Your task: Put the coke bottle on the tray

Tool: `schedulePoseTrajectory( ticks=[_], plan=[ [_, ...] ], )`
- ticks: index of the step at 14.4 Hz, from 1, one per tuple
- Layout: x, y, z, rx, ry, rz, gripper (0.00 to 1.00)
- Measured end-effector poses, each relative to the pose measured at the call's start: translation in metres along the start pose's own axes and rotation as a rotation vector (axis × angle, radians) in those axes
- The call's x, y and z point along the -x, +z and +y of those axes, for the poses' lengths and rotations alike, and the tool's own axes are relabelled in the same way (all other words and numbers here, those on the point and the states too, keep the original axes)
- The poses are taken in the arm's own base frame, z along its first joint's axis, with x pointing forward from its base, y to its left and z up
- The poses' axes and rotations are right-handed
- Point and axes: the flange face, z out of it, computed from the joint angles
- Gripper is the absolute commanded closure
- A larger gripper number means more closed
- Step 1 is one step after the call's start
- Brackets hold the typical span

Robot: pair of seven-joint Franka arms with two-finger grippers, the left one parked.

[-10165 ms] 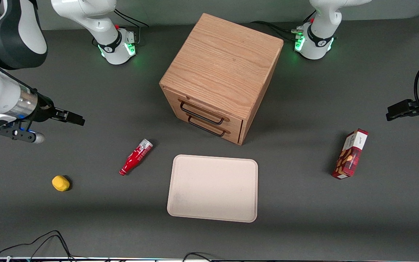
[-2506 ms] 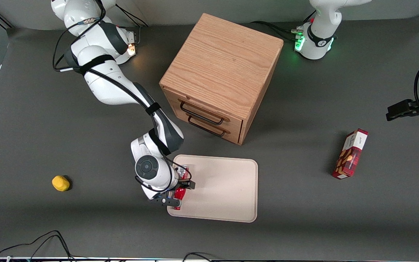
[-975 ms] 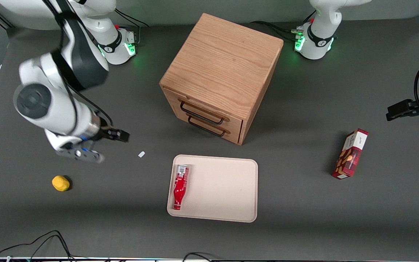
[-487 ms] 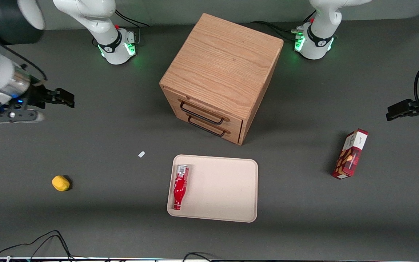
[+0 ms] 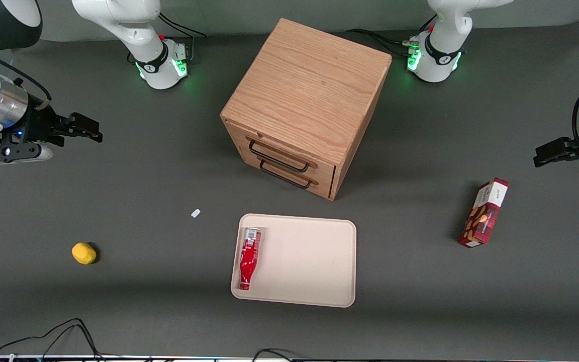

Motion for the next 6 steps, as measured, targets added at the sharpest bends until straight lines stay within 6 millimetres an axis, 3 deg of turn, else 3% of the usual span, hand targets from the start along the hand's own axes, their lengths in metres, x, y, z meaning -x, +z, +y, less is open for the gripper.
schedulePoseTrajectory(
  ticks=[6],
  plan=[
    [0.004, -0.008, 0.018, -0.007, 0.031, -0.009, 0.00]
  ],
)
